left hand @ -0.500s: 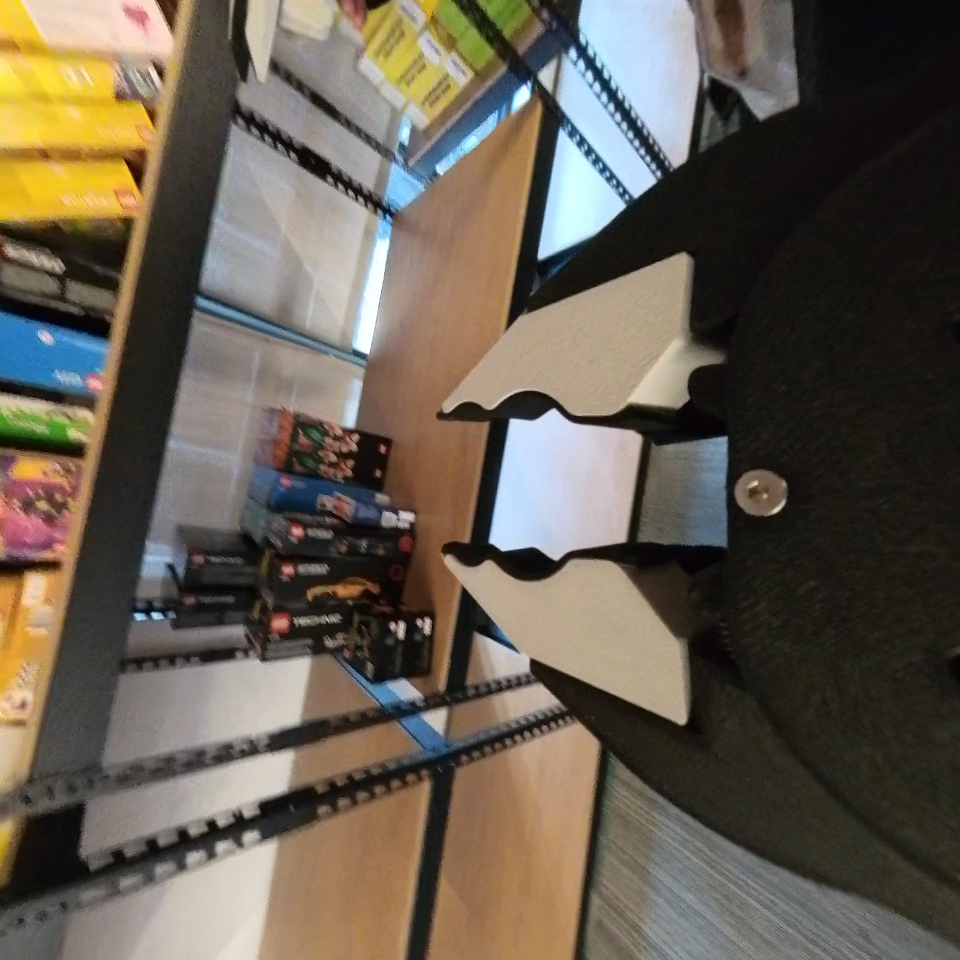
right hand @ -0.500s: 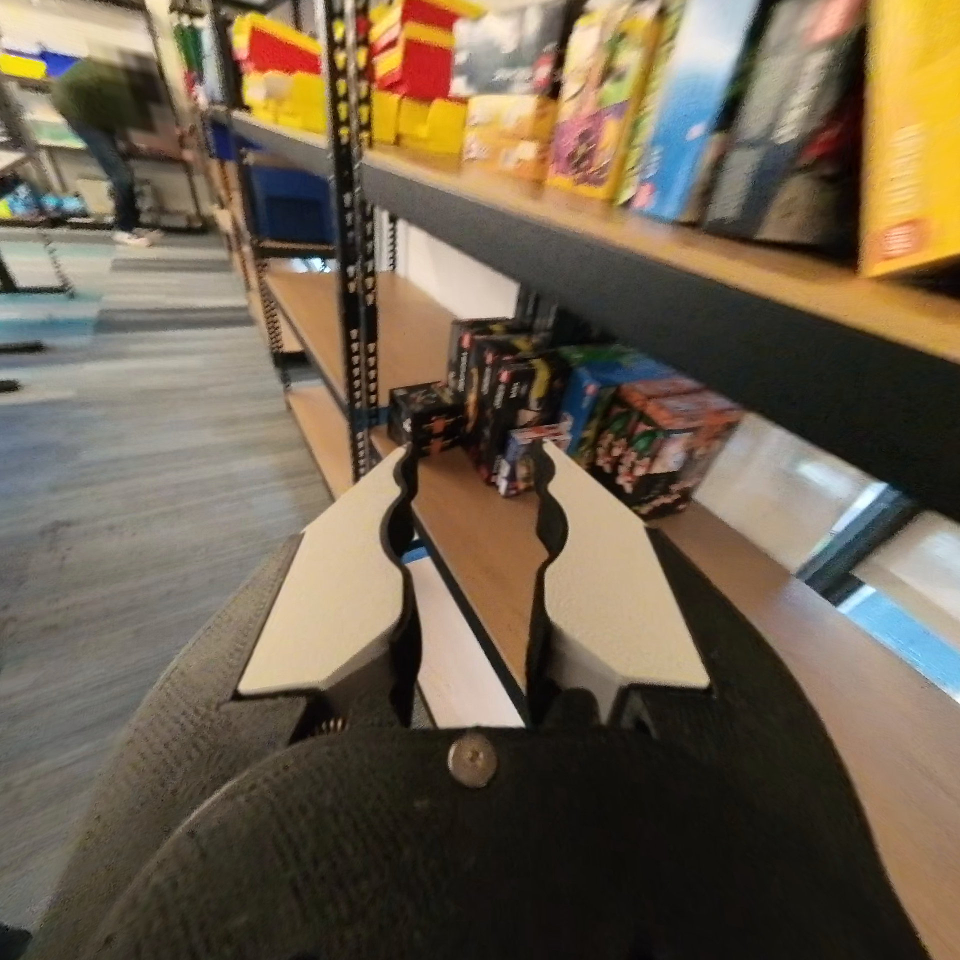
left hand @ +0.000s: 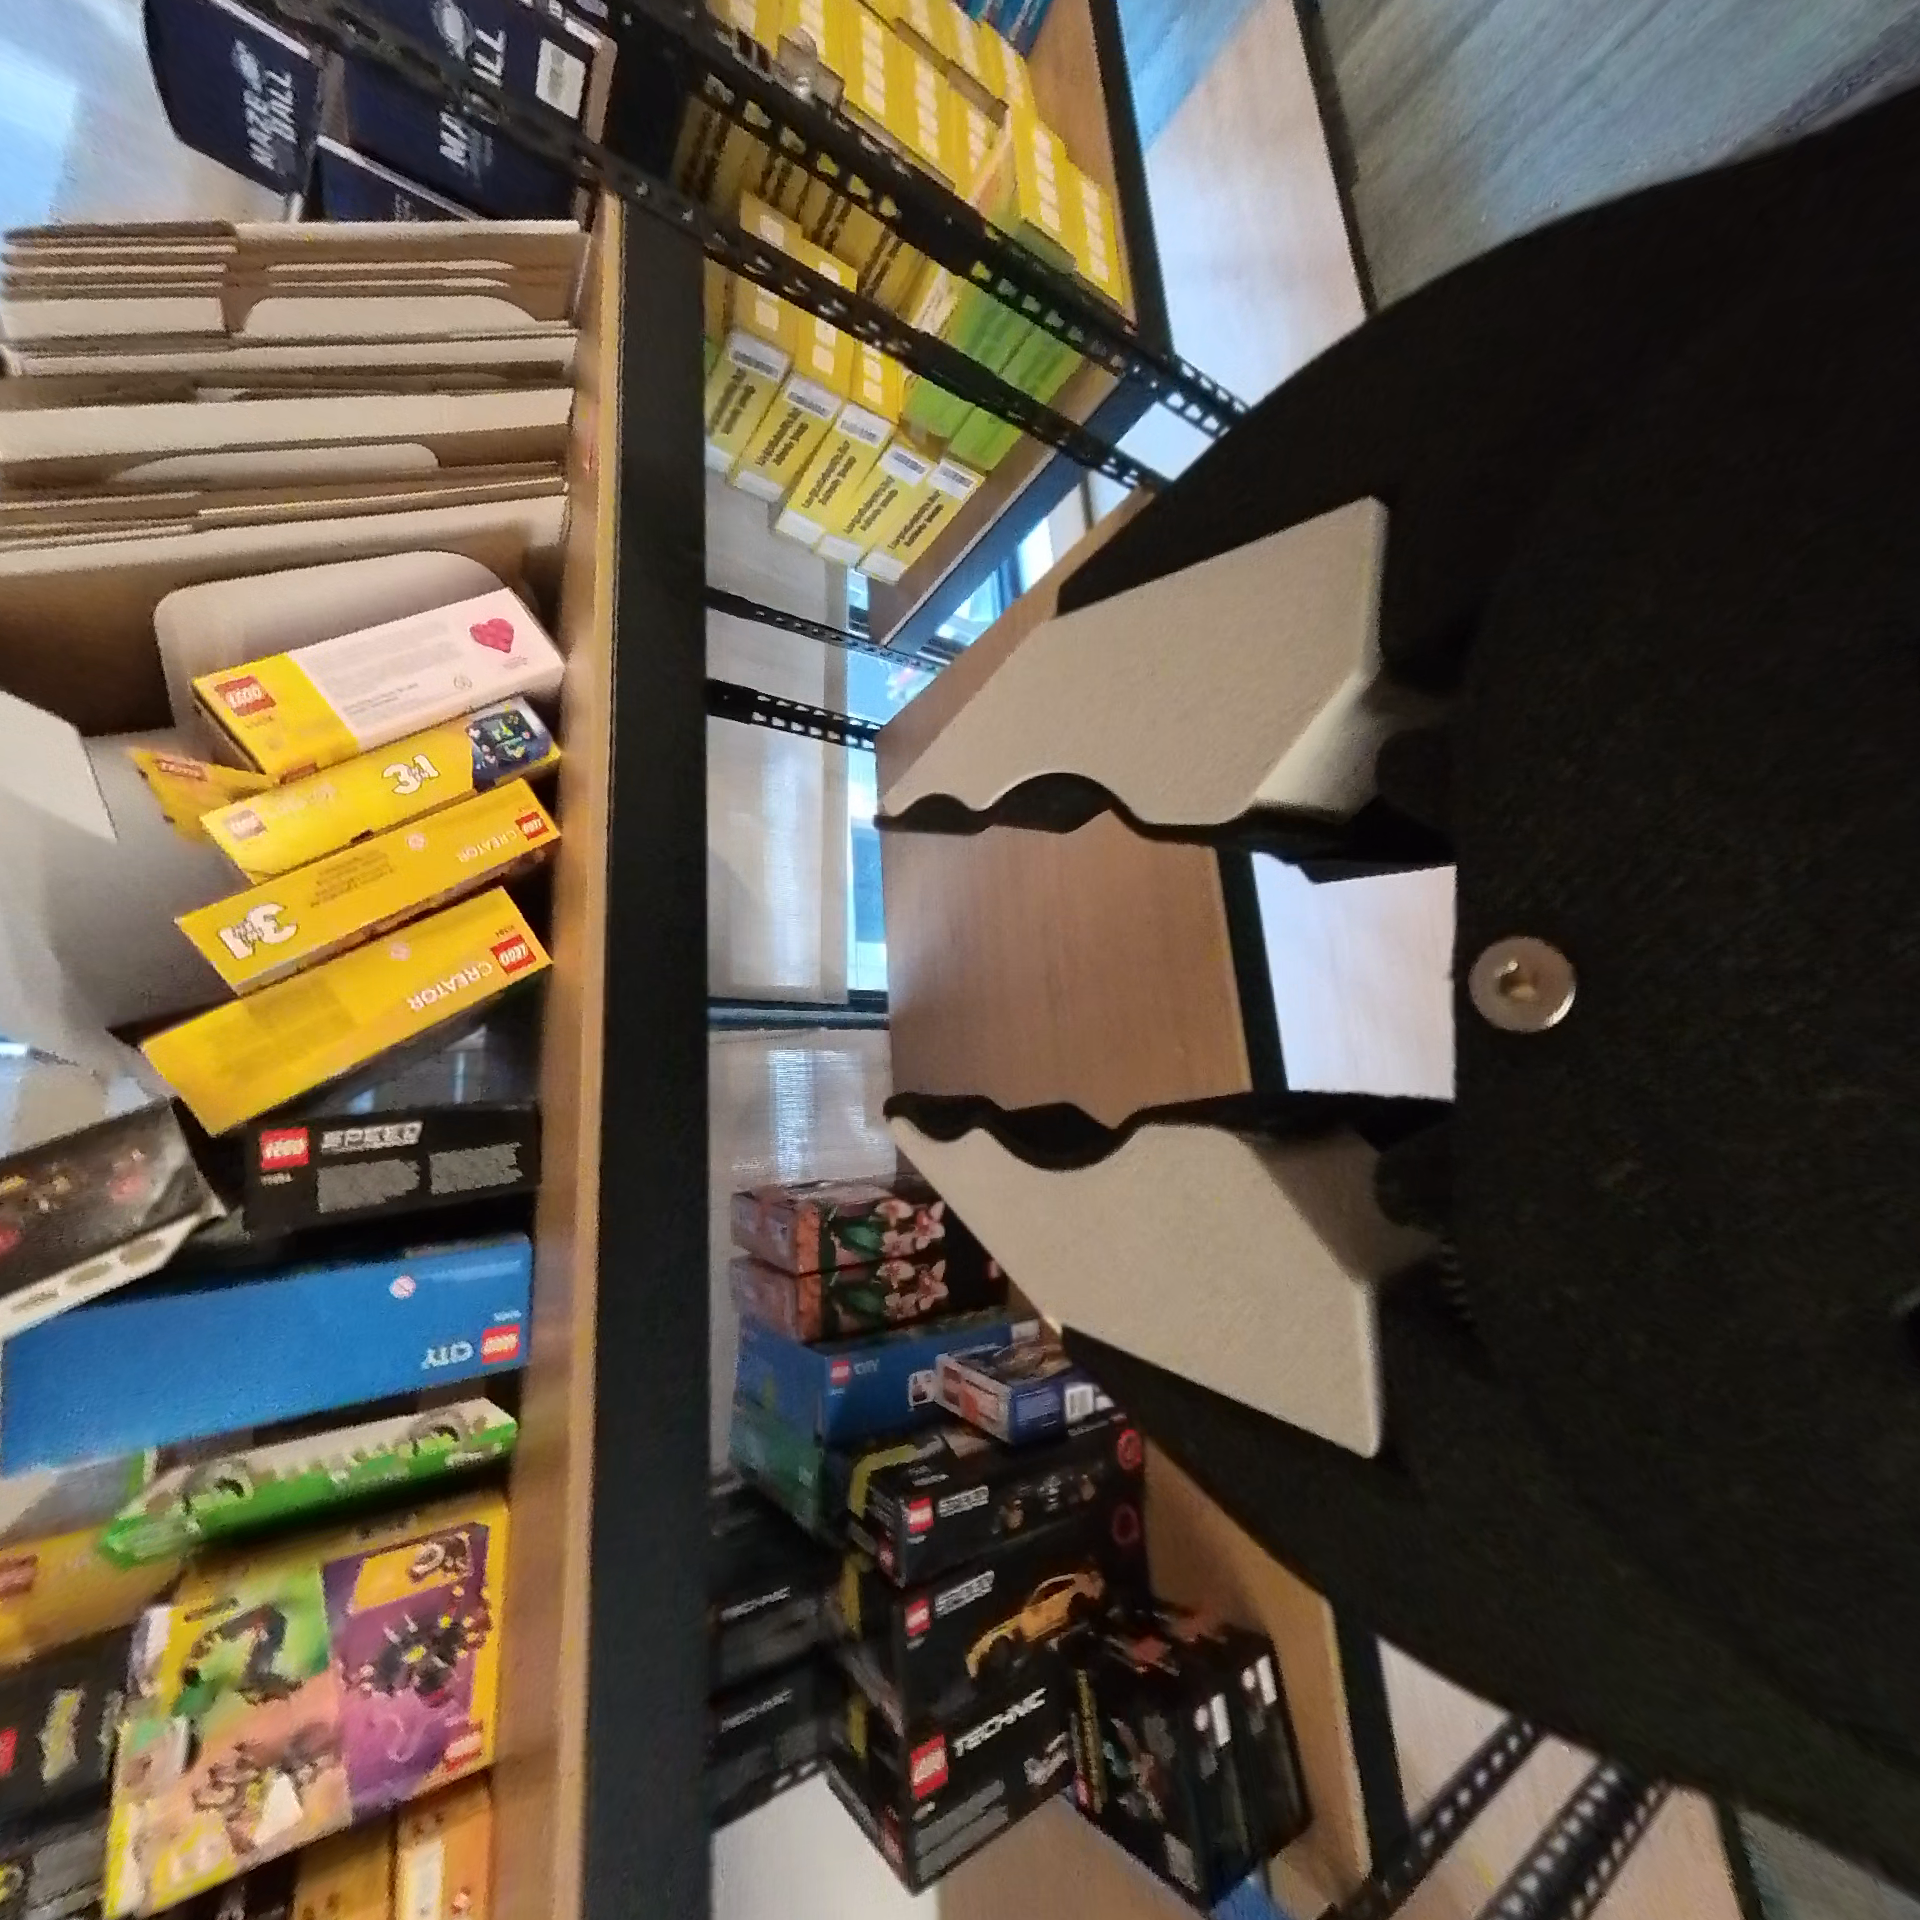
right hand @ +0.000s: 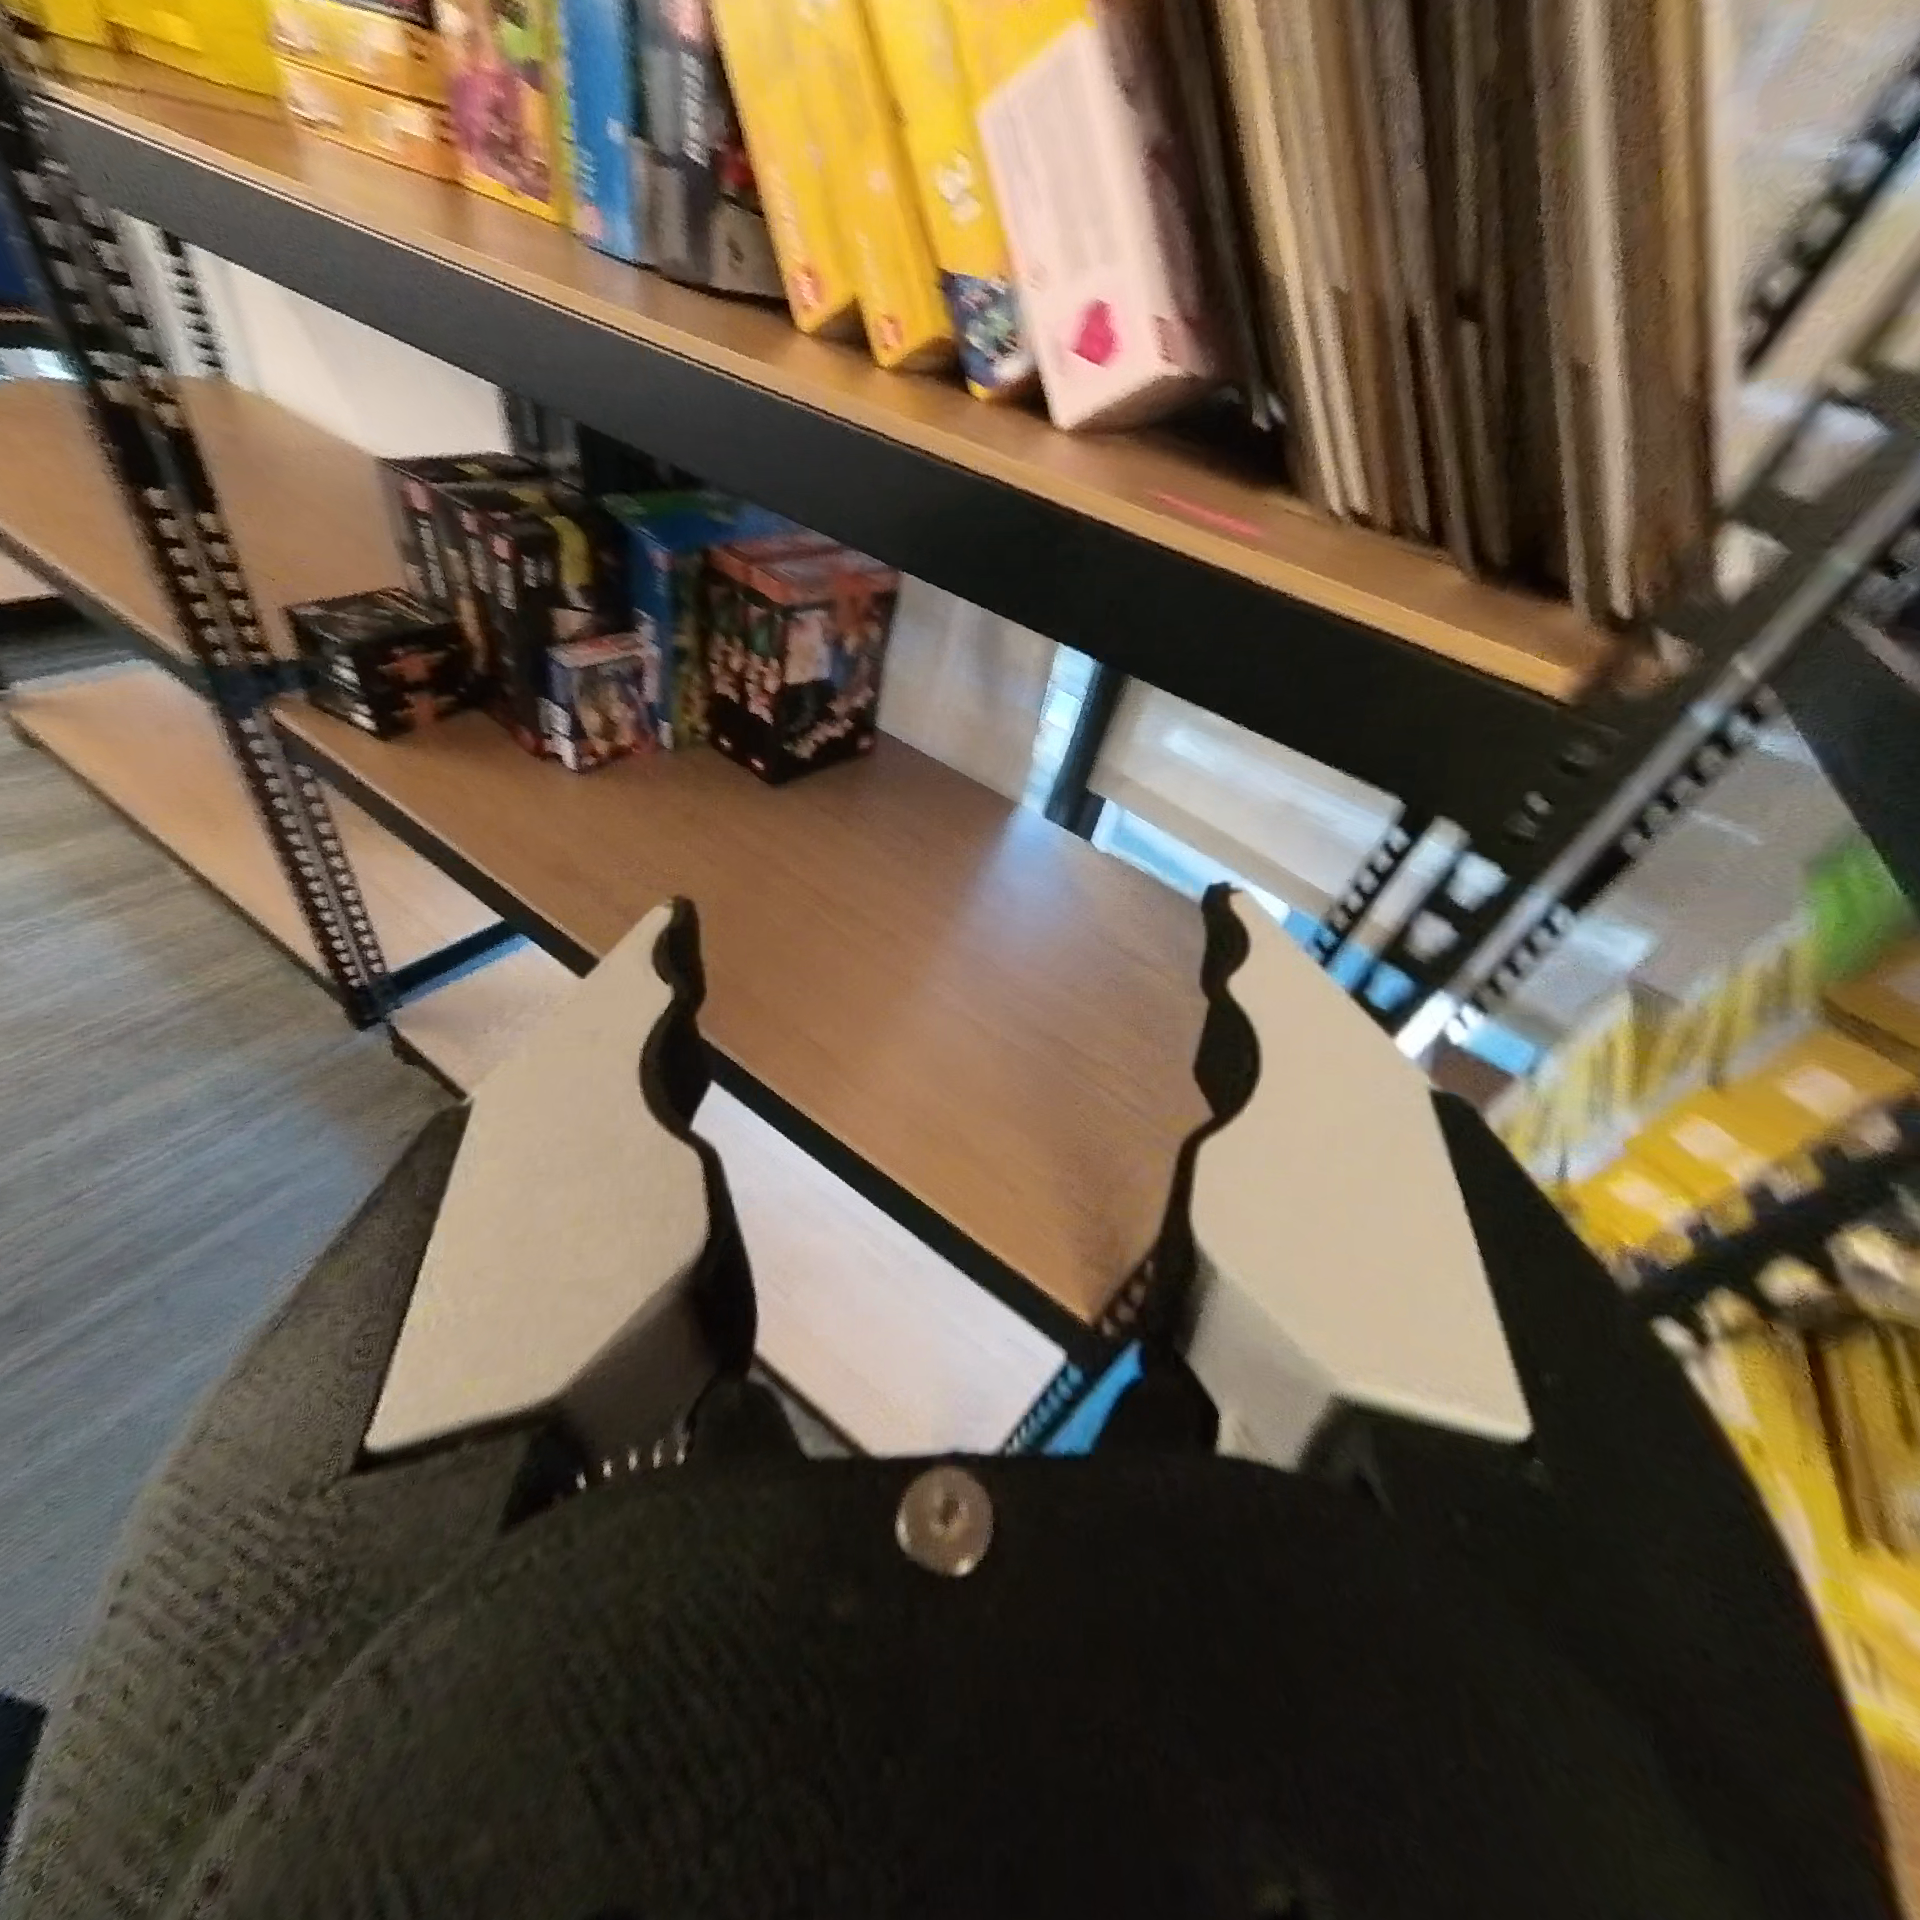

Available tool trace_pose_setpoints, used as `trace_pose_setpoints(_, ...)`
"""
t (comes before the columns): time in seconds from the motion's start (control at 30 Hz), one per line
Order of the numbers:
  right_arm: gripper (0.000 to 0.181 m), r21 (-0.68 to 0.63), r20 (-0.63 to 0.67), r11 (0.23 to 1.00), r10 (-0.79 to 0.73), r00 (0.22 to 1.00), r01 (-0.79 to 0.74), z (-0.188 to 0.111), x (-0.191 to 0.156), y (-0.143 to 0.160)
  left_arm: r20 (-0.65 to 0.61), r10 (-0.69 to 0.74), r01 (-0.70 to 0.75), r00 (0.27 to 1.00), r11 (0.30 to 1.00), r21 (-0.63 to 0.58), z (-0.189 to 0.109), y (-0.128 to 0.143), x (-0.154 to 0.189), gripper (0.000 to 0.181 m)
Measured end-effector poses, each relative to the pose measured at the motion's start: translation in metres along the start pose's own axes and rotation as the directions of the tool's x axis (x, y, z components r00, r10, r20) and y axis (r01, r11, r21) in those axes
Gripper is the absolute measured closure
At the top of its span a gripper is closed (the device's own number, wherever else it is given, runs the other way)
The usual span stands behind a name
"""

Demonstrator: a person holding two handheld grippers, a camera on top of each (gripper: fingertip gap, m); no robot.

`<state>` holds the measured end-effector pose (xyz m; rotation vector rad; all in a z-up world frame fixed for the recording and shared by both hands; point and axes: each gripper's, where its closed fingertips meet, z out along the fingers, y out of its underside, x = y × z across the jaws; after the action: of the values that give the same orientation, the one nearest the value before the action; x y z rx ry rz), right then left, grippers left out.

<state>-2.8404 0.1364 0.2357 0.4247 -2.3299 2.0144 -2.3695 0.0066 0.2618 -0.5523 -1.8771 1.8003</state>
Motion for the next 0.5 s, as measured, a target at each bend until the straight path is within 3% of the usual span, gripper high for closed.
trace_pose_setpoints(0.07, 0.097, -0.047, -0.026, 0.994, 0.097, 0.995, -0.098, -0.011, 0.013, 0.01, 0.03, 0.014, -0.013, 0.999, 0.999, -0.045, 0.014, -0.002, 0.003, 0.136)
trace_pose_setpoints(0.13, 0.113, -0.008, -0.076, 0.977, 0.21, 0.975, -0.211, -0.018, 0.025, 0.011, 0.076, 0.006, 0.006, 0.997, 0.988, -0.156, 0.024, 0.012, -0.002, 0.139)
trace_pose_setpoints(0.23, 0.142, 0.06, -0.09, 0.963, 0.267, 0.959, -0.262, -0.019, 0.026, 0.007, 0.061, -0.019, 0.03, 0.998, 0.981, -0.191, 0.029, 0.018, -0.002, 0.145)
trace_pose_setpoints(0.33, 0.147, 0.048, -0.127, 0.977, 0.214, 0.969, -0.209, -0.005, 0.022, 0.008, 0.108, -0.017, 0.04, 0.994, 0.977, -0.211, 0.016, 0.026, -0.021, 0.144)
trace_pose_setpoints(0.5, 0.147, 0.031, -0.101, 0.986, 0.167, 0.981, -0.165, 0.048, -0.013, -0.009, 0.149, -0.044, 0.092, 0.988, 0.939, -0.331, -0.013, 0.056, -0.079, 0.135)
